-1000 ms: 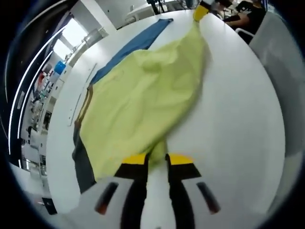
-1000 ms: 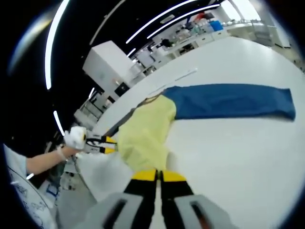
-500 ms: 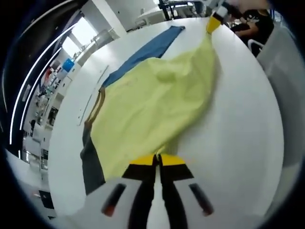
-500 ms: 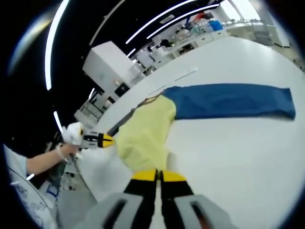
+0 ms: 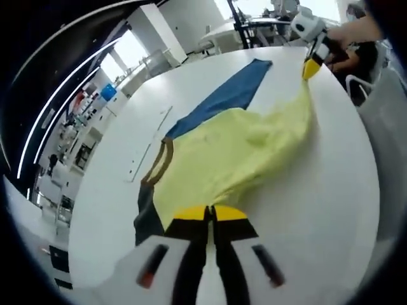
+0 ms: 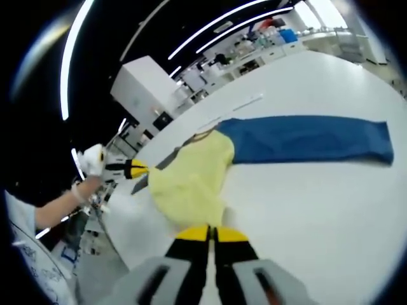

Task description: Fold the garment on the visible template until the final outline fits inside the template.

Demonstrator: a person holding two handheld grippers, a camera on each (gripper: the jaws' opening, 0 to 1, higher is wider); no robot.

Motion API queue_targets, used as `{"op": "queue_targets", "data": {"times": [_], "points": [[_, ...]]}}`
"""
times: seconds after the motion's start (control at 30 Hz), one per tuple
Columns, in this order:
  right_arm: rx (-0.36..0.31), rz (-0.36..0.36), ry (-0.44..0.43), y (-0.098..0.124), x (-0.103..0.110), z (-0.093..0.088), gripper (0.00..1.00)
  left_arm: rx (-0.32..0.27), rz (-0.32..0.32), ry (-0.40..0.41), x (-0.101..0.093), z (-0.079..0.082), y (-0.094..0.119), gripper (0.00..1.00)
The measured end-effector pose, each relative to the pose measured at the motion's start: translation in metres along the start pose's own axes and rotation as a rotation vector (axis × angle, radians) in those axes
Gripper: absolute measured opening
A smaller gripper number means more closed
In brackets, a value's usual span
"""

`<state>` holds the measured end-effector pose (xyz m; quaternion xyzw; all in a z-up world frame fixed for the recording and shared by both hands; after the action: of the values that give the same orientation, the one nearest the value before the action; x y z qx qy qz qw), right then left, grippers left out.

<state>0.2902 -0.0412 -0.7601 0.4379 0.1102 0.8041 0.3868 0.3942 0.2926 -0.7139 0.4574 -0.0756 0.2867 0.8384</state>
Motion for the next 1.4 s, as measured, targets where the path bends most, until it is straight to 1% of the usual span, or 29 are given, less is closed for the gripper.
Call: {"op": "queue_targets", "data": {"times": [0.07, 0.13, 0.2, 0.37, 0.43, 0.47, 0.53, 0.6, 0.67, 0.8, 0.83, 0.93, 1.07, 1.23, 1.4], "points": [[-0.003, 0.001, 0.001, 0.001, 0.001, 0.002, 0.00, -0.004, 0.009, 0.002, 0.003, 0.006, -0.002, 0.00], [-0.005, 0.002, 0.004, 0.001, 0.002, 0.003, 0.00, -0.004, 0.018, -0.007, 0.011, 0.007, -0.009, 0.00], [-0.011, 0.001, 0.010, 0.002, 0.003, 0.005, 0.00, -0.001, 0.021, -0.012, 0.014, 0.011, -0.014, 0.00], [-0.023, -0.004, 0.004, 0.003, 0.000, 0.008, 0.00, 0.010, 0.029, 0.006, 0.027, 0.012, -0.031, 0.00], [-0.026, -0.010, 0.002, 0.004, -0.005, 0.010, 0.00, 0.009, 0.030, 0.024, 0.031, 0.012, -0.036, 0.00], [-0.026, -0.014, 0.000, 0.003, -0.005, 0.010, 0.00, 0.011, 0.032, 0.050, 0.035, 0.010, -0.042, 0.00], [-0.027, -0.018, -0.004, 0.003, -0.006, 0.010, 0.00, 0.015, 0.033, 0.074, 0.033, 0.013, -0.047, 0.00], [-0.027, -0.018, -0.007, 0.003, -0.009, 0.011, 0.00, 0.021, 0.033, 0.083, 0.039, 0.007, -0.056, 0.00], [-0.029, -0.022, -0.010, 0.003, -0.011, 0.012, 0.00, 0.030, 0.033, 0.098, 0.038, 0.007, -0.063, 0.00], [-0.032, -0.025, -0.022, 0.004, -0.013, 0.011, 0.00, 0.059, 0.016, 0.100, 0.033, 0.004, -0.079, 0.00], [-0.032, -0.025, -0.022, 0.003, -0.013, 0.011, 0.00, 0.066, 0.012, 0.097, 0.029, 0.005, -0.080, 0.00], [-0.027, -0.026, -0.026, 0.003, -0.013, 0.009, 0.00, 0.075, 0.007, 0.102, 0.026, 0.004, -0.086, 0.00], [-0.019, -0.027, -0.033, 0.002, -0.013, 0.005, 0.00, 0.083, -0.001, 0.110, 0.027, -0.001, -0.095, 0.00], [-0.016, -0.029, -0.039, 0.002, -0.013, 0.004, 0.00, 0.091, -0.008, 0.112, 0.023, -0.001, -0.098, 0.00], [-0.020, -0.030, -0.047, 0.002, -0.012, 0.004, 0.00, 0.089, -0.005, 0.101, 0.023, -0.001, -0.098, 0.00]]}}
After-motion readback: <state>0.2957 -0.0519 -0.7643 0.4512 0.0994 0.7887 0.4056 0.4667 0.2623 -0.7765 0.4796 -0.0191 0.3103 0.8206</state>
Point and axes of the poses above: the point that each gripper's makers call its tool centre point, and the gripper's own axes: y roughly backward along the fingers, x roughly to its left, z roughly out of its top, the point moved 6 cm from there along y, roughly backward along the fingers, and after that the axes turned 1 degree about -y, right-handed, at the moved point
